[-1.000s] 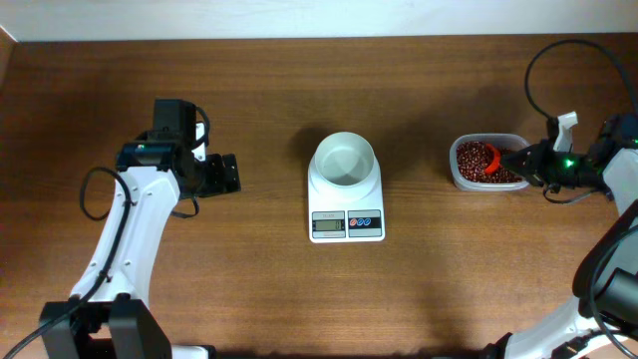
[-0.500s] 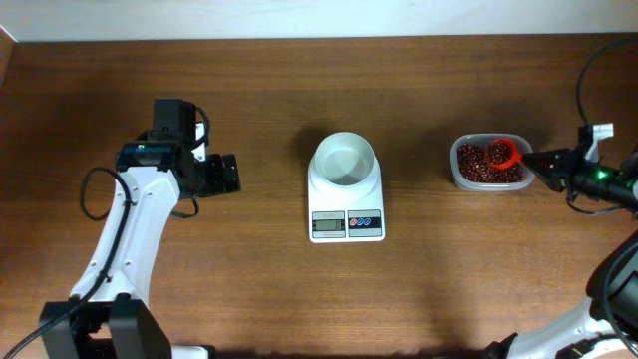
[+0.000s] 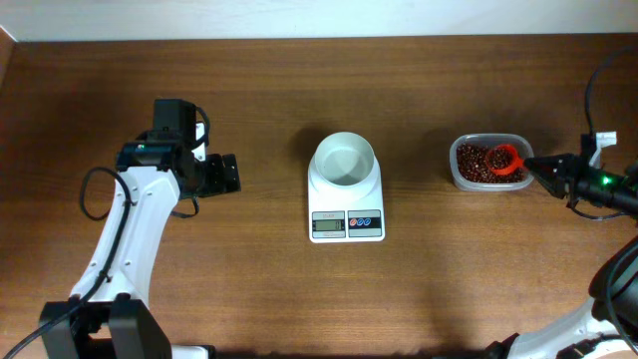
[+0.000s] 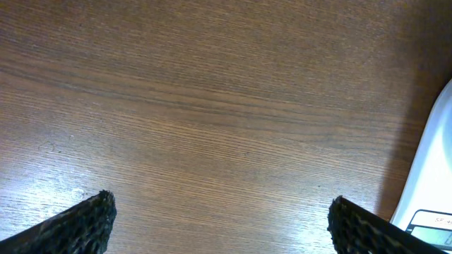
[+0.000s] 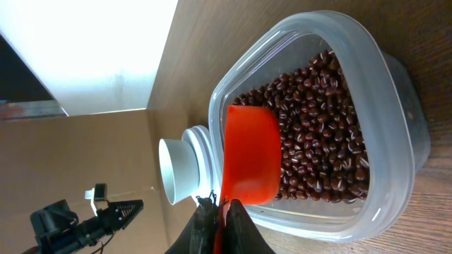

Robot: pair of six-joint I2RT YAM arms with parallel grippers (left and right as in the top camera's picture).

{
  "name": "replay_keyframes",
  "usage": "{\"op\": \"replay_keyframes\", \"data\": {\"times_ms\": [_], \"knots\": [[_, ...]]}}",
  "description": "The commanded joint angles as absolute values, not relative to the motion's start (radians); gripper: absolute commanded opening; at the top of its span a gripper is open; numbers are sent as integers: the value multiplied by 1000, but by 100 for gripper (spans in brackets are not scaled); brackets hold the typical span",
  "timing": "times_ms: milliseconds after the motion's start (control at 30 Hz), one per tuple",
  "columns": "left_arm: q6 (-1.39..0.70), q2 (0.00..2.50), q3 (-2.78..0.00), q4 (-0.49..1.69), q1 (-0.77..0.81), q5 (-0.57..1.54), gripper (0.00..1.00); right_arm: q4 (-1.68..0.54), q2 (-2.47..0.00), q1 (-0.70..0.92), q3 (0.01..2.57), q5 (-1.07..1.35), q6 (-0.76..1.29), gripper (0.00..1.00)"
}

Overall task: Scoop item into bowl and weigh 50g on scale
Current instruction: 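Drag the scoop through the beans and lift it filled, then carry the filled scoop left over the white bowl on the scale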

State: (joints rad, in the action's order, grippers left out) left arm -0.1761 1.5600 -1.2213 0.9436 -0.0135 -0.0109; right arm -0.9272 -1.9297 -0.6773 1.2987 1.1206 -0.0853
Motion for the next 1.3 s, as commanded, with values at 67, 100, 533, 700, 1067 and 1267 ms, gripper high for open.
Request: {"op": "replay_keyframes", "data": {"times_ms": [67,100,533,700,1067,1267], "knots": [[-167,1560,-1236,945,-16,-15,99,-927,-1937,-682,1292,1229,-97,4],[-167,1560,-1236,945,-16,-15,99,-928,-1937,-682,1292,1232,-97,4],[-167,1560,-1236,945,-16,-15,99,-953,-1937,-642,1292,1300,-101,4],[-167,1560,-1236,945,-16,-15,99,-938,-1937,-507,1292,1303,-97,4],[-167,1560,-1236,945,-16,-15,99,-906,-1937,-215,1292,1433,-97,4],[-167,1560,-1236,945,-16,-15,99,-633,-1937,-62,1292,1413,147,4]]}}
